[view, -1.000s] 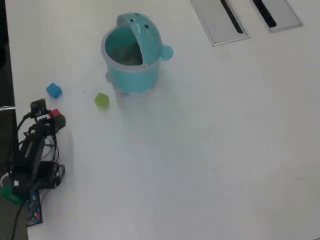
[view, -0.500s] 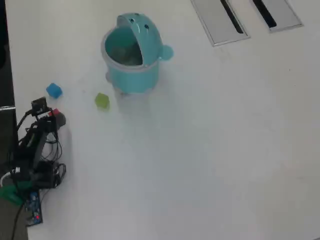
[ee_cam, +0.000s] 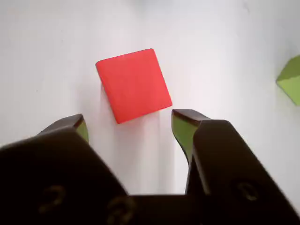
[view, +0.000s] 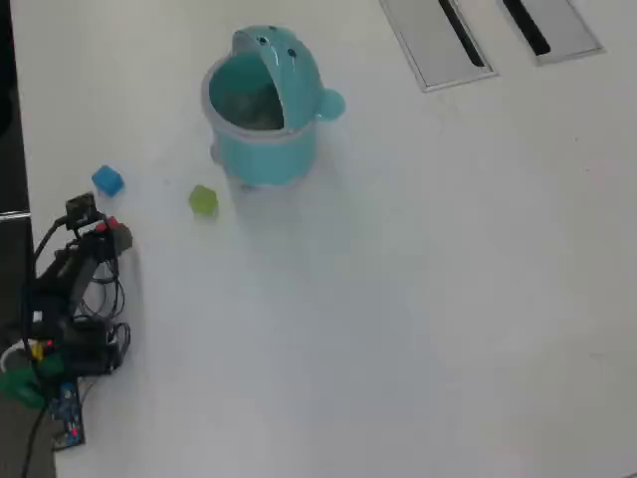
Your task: Grasp RGB lego blocks and put them in the bin one by one.
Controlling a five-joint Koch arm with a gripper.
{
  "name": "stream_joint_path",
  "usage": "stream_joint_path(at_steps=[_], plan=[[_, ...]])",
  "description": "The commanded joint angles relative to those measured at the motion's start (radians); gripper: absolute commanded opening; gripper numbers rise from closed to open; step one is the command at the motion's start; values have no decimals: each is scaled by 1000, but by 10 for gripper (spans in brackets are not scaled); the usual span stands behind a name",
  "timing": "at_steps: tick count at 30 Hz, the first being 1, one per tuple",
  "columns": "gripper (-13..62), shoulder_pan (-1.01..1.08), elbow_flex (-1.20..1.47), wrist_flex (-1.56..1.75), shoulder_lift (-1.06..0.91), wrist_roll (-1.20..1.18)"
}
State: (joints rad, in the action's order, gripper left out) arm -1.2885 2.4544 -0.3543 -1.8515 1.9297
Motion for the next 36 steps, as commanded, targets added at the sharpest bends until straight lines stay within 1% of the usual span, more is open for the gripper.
stream_joint_path(at_steps=[1,11,18,21,23,25,28,30,36], plan=[[323,-2,-104,57,0,-3],[320,-25,-192,89,123,-3],[287,-34,-189,133,167,-9],[210,-43,-186,138,167,-44],[178,-49,-183,155,167,-61],[163,-55,-178,155,163,-64],[105,-58,-175,155,135,-89],[103,-60,-176,153,106,-89],[103,-18,-187,95,-69,-87]])
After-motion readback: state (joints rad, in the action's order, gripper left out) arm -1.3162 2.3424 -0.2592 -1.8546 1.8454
